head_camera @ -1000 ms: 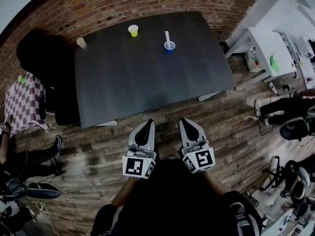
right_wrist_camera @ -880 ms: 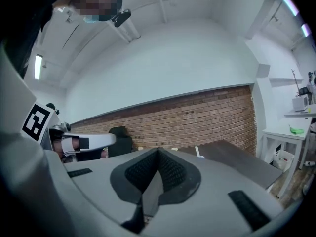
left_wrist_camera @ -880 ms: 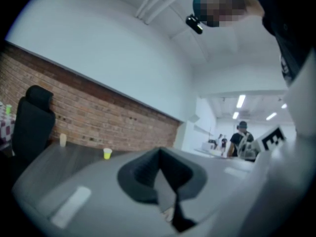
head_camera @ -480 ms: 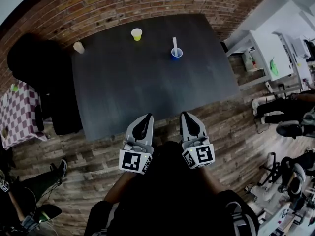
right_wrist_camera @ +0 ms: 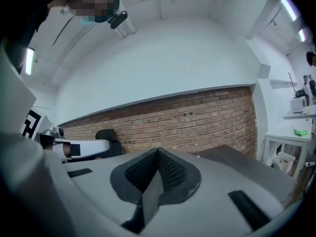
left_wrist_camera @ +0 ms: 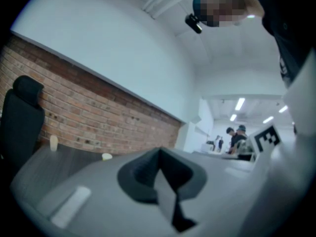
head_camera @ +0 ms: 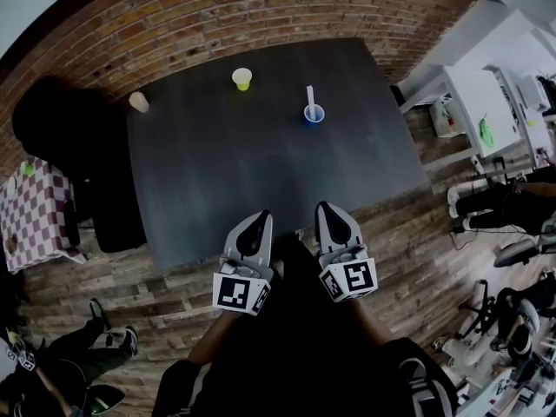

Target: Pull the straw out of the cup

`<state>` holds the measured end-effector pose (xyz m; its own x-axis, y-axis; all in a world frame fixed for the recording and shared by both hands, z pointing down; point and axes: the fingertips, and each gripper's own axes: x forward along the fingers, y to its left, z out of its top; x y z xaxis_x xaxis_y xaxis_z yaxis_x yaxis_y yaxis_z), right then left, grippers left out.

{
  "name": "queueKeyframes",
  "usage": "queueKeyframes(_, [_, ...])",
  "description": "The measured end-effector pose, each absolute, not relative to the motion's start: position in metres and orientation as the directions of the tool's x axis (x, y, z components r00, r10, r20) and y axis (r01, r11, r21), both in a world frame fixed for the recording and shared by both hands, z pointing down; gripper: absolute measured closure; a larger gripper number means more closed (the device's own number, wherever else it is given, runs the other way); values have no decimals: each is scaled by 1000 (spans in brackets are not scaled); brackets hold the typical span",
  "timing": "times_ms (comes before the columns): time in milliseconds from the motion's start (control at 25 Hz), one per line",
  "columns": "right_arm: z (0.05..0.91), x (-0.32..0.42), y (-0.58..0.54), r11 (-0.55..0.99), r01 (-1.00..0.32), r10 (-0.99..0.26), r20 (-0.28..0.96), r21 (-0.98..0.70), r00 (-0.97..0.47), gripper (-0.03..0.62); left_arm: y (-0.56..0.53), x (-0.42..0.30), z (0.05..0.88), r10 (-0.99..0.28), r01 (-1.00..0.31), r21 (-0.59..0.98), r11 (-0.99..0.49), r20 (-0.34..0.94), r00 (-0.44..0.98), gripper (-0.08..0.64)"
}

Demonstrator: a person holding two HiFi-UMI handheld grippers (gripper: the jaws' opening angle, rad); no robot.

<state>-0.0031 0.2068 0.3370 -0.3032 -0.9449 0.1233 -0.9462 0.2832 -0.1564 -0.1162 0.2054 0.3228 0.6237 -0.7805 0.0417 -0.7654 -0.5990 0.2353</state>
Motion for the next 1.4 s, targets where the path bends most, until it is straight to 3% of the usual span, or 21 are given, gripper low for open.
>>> queueKeyframes(800, [359, 93, 82, 380, -906, -899, 157, -188, -410, 586, 95, -8, 329, -835, -828, 217, -518, 85, 544, 555])
queueKeyframes(1400, [388, 107, 32, 357, -915, -896, 208, -190, -393, 586, 58, 9, 349, -823, -824, 227, -518, 128, 553, 555])
